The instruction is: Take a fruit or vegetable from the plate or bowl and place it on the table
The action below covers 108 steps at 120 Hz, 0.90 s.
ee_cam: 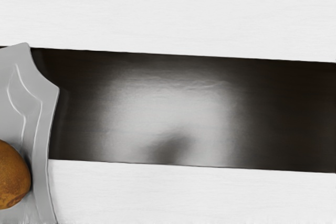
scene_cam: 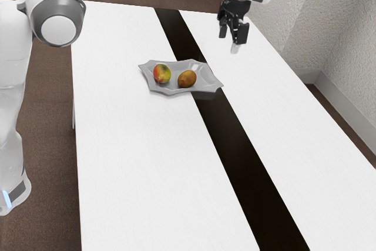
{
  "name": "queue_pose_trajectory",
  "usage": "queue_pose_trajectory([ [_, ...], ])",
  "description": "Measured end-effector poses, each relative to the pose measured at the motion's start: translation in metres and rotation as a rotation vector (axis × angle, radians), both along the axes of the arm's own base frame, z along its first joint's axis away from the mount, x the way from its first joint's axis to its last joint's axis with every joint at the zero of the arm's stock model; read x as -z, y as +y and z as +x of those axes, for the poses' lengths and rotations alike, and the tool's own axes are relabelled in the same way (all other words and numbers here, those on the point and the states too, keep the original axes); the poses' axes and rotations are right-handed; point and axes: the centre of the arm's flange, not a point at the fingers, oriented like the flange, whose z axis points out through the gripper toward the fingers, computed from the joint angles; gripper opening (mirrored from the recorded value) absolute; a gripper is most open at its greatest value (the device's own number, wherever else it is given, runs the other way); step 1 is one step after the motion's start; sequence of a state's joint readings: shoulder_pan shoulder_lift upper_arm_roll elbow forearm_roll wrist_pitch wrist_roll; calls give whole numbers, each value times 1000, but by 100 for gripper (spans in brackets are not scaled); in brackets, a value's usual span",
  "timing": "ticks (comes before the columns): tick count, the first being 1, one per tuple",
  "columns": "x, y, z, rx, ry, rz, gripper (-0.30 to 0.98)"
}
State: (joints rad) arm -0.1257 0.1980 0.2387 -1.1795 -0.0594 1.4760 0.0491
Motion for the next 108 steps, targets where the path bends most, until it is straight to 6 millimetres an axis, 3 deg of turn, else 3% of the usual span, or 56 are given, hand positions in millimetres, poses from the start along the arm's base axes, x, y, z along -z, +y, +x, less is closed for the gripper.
queue_pose_trajectory([
  [24,2,-3,-1,21,14,-2,69],
  [35,-16,-8,-4,26,-21,0,69],
  [42,-16,-7,-3,14,-22,2,68],
  [73,64,120,18,-286,118,43,68],
  [93,108,143,29,-353,175,-3,69],
  [108,126,146,36,-375,181,-17,69],
])
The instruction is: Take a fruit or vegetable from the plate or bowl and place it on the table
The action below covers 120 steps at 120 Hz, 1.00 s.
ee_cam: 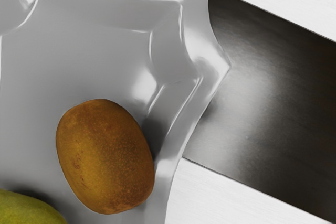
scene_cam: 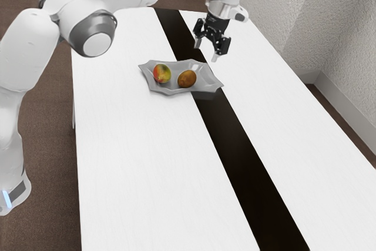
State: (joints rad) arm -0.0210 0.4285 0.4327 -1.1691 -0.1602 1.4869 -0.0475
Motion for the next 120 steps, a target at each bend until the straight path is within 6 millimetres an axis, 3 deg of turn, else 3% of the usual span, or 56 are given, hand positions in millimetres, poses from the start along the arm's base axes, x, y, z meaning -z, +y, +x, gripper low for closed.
queue_pose_trajectory([
  [25,17,2,8,-40,-4,-28,68],
  [64,25,-5,12,-85,0,-36,68],
  [86,58,1,14,-122,33,-63,68],
  [120,73,43,2,-212,25,-71,68],
])
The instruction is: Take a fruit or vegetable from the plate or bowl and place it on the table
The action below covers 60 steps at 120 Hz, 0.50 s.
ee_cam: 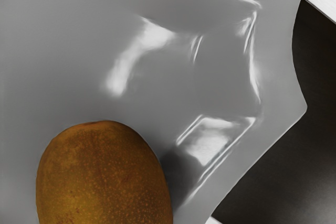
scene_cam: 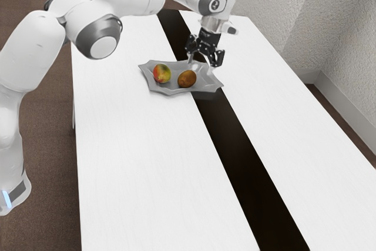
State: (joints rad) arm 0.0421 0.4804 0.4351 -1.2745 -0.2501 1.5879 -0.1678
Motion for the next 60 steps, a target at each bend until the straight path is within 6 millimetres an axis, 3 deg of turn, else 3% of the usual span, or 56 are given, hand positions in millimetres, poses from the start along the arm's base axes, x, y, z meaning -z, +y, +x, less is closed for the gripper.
queue_pose_trajectory([
  [23,21,8,-6,-26,27,-13,68],
  [60,42,3,-8,-44,50,-50,69],
])
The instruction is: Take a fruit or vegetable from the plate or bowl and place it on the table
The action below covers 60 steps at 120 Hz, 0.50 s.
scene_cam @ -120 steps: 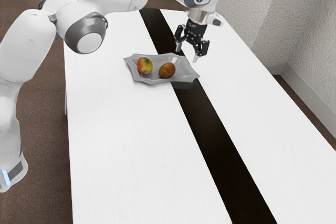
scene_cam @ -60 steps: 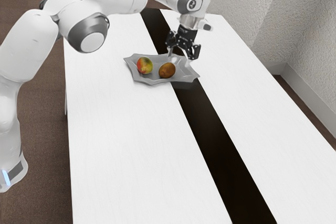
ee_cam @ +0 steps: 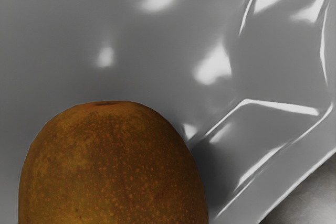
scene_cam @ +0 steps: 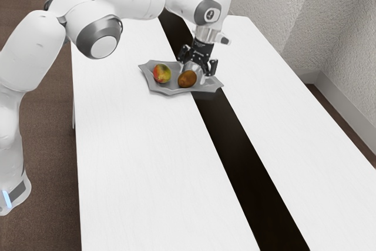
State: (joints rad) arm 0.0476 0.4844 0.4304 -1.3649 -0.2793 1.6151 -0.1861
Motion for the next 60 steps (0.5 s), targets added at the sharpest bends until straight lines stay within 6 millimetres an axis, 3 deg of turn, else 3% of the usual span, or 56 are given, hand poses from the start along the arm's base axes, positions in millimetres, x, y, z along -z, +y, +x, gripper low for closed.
queue_pose_trajectory([
  [24,13,2,1,-11,14,-13,65],
  [47,10,2,0,-10,13,-6,28],
  [60,-2,1,0,-4,-3,2,19],
])
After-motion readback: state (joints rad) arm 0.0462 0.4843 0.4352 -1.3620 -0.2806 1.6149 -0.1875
